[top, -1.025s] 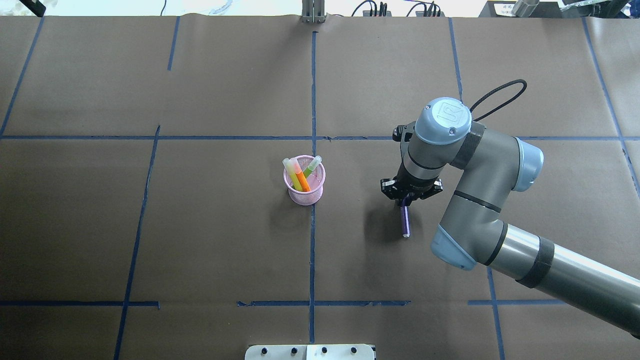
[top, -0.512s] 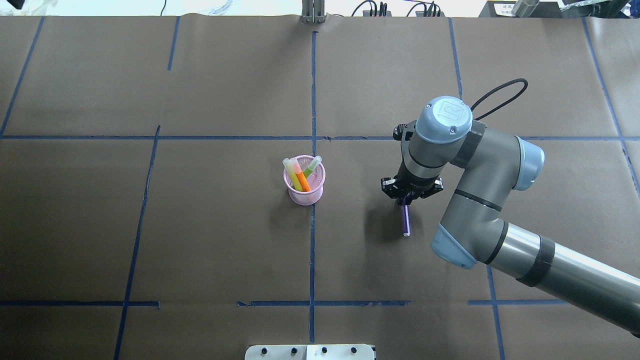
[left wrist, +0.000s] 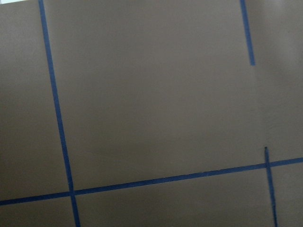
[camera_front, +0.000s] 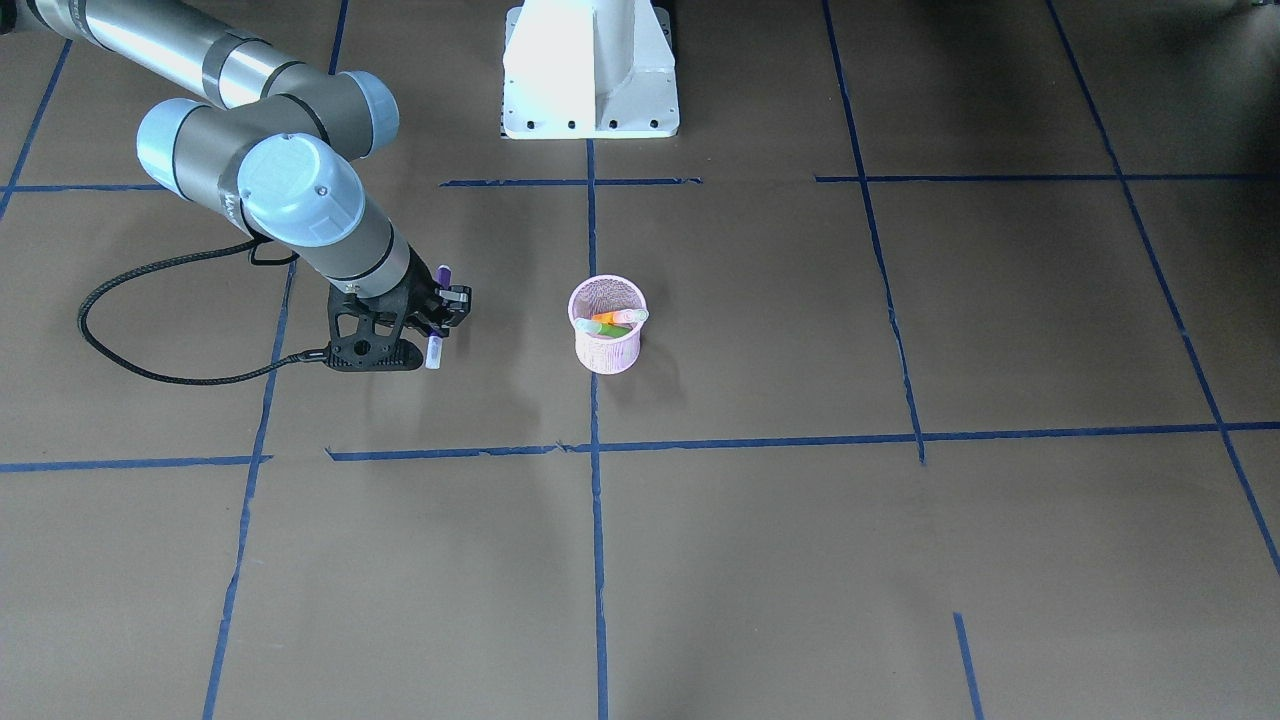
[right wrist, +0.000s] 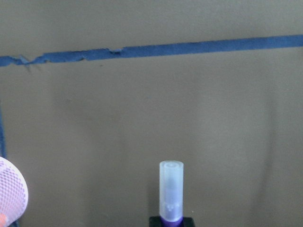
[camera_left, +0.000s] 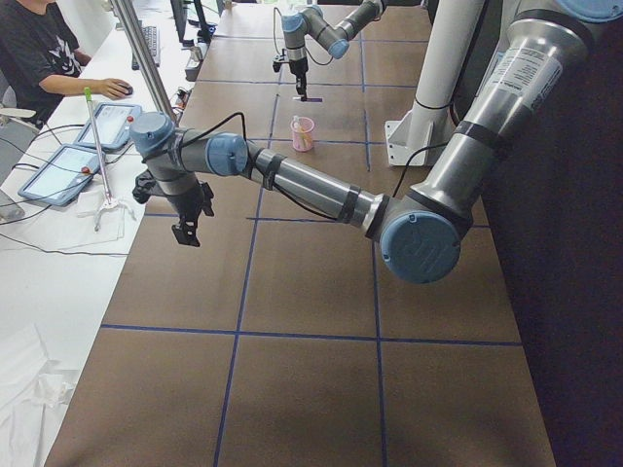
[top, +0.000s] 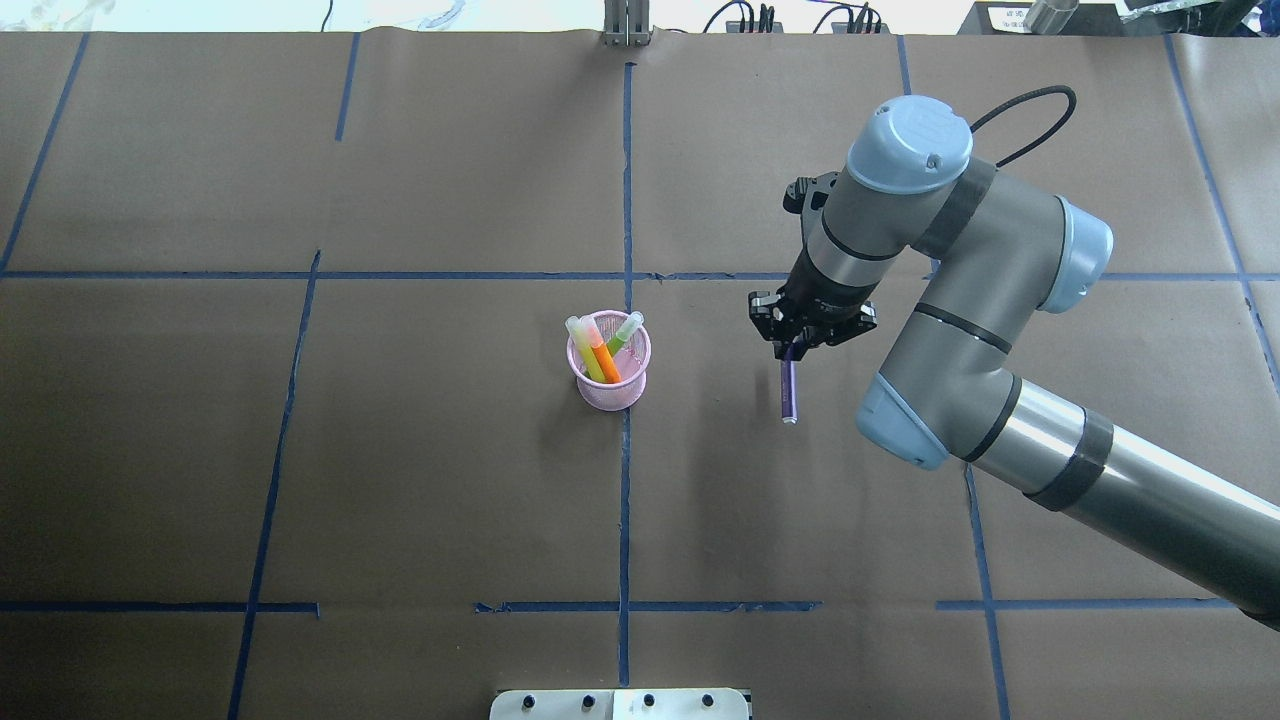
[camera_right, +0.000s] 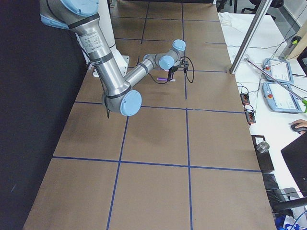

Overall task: Collect pens into pen holder
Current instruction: 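Lift the purple marker with the right gripper and carry it over the cup, then lower the purple marker into the cup and open the right gripper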

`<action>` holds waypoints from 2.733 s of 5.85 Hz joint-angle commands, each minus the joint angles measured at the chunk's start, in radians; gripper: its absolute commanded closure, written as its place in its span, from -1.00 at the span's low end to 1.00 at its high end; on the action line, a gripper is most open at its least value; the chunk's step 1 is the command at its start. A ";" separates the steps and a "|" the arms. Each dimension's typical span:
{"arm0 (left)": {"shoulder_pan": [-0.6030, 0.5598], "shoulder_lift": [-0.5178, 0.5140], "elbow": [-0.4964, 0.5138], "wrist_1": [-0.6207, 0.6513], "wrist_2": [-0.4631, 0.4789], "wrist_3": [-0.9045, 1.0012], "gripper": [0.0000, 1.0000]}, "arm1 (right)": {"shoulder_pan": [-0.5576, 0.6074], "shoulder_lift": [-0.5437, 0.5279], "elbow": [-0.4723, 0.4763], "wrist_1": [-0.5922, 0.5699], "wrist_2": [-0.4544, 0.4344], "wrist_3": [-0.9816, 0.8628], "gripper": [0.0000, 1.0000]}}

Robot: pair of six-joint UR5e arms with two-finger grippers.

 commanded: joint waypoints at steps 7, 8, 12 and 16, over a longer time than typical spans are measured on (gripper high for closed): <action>-0.014 0.110 0.216 -0.258 -0.006 0.051 -1.00 | -0.097 0.235 0.005 0.069 -0.304 0.105 1.00; -0.012 0.103 0.216 -0.248 -0.006 0.050 -1.00 | -0.117 0.235 0.040 0.074 -0.436 0.020 1.00; -0.015 0.098 0.216 -0.227 -0.004 0.048 -1.00 | -0.338 0.098 0.078 0.343 -0.912 -0.105 1.00; -0.016 0.084 0.214 -0.224 -0.006 0.048 -1.00 | -0.335 0.088 0.140 0.355 -0.945 -0.211 1.00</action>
